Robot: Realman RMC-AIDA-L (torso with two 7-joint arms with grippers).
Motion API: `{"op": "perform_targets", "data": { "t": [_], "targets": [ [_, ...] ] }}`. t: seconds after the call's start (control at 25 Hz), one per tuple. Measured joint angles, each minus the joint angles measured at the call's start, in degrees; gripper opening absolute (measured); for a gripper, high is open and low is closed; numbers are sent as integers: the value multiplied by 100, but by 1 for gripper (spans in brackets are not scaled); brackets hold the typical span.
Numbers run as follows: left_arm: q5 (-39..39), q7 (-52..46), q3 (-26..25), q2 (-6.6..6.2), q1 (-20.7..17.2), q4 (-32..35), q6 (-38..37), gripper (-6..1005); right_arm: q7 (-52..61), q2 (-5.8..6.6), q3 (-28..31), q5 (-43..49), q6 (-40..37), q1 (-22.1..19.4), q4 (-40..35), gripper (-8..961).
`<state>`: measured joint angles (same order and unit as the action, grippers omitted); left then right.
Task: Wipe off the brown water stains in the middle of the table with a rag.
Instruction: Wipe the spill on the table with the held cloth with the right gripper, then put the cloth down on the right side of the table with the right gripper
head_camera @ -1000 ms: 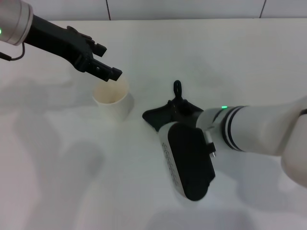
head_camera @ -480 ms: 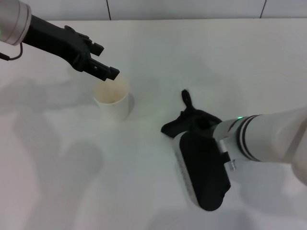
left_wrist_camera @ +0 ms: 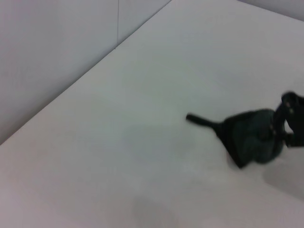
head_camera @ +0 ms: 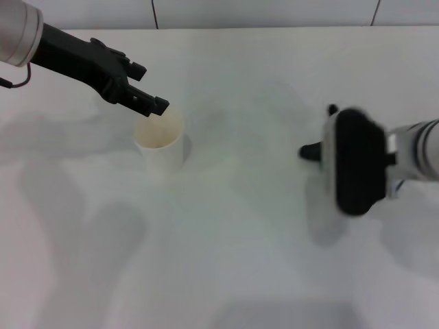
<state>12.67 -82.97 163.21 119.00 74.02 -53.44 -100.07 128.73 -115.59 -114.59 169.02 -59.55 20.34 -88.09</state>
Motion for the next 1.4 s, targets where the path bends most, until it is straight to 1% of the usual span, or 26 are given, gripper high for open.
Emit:
{"op": "perform_targets", "data": {
  "t": [0.04, 0.16, 0.4, 0.64, 0.8, 1.04, 1.28, 1.4],
  "targets": [
    [-3, 6, 0, 0, -1, 0, 0, 891, 4, 2, 217, -29, -29, -16, 25, 66],
    [-6, 8, 3, 0, 11, 0, 1, 891, 19, 0, 524, -169, -166, -37, 29, 79],
    [-6, 10, 7, 0, 47, 0, 10, 891, 270, -2, 612, -252, -409, -5, -9, 117],
    [-2, 10, 10, 0, 57, 0, 14, 890, 379, 6, 1178, -997, -679, 59, -123, 156],
    [9, 10, 9, 1, 59, 0, 14, 890, 493, 9, 1500, -1196, -681, 46, -145, 181],
    [29, -11, 9, 7, 54, 3, 14, 890, 562, 10, 1662, -1205, -503, 65, 17, 220],
    [33, -23, 9, 9, 54, 9, 14, 892, 562, 10, 1703, -1192, -536, 78, 47, 412],
    [34, -22, 9, 9, 57, 9, 14, 892, 559, 10, 1691, -1196, -669, 78, -7, 558]
  ]
}}
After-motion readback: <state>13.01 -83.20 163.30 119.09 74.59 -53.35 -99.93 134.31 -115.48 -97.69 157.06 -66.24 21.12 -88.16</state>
